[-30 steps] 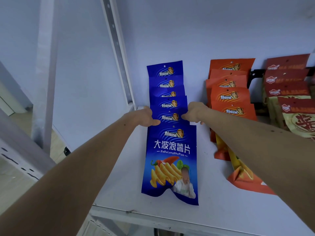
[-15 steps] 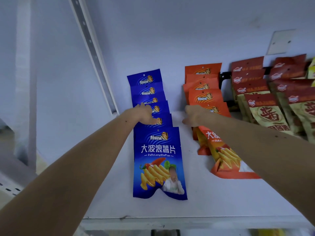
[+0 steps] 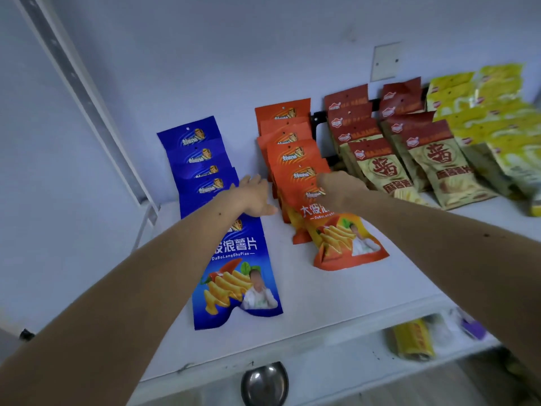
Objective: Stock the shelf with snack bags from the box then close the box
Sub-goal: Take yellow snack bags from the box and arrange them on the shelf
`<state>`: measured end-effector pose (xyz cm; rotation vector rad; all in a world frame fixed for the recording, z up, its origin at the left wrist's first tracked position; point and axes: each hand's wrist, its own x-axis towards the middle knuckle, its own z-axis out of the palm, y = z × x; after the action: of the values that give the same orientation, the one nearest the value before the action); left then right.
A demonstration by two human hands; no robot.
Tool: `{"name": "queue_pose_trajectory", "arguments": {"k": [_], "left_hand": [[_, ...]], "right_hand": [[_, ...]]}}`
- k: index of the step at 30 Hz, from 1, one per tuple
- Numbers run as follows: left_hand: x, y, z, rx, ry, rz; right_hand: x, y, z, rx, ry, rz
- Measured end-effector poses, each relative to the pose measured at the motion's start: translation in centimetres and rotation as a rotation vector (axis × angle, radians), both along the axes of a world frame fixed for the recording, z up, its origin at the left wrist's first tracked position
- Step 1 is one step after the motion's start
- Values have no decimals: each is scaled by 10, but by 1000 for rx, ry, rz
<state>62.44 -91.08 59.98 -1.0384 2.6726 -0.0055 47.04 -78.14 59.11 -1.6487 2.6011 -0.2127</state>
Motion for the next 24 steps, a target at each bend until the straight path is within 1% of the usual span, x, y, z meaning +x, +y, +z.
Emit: {"name": "queue_pose_trajectory", "arguments": {"k": [4,10,15,20,24], "left_hand": [[-35,27,-9,40,43,-96],[-91,77,-10,35,-4,-235],[-145,123,-3,64,3,-332],[-209,173,-13,45,29,-399],[-255,223,-20,94,42,-455]], "right_hand": [[-21,42,-4,-8,7,-71],[-66,105,-11,18,47,-218],[-108,161,-13,21,52,-313],[-161,222,-22,43,46,-360],[-205,276,-28,61,23,-401]]}}
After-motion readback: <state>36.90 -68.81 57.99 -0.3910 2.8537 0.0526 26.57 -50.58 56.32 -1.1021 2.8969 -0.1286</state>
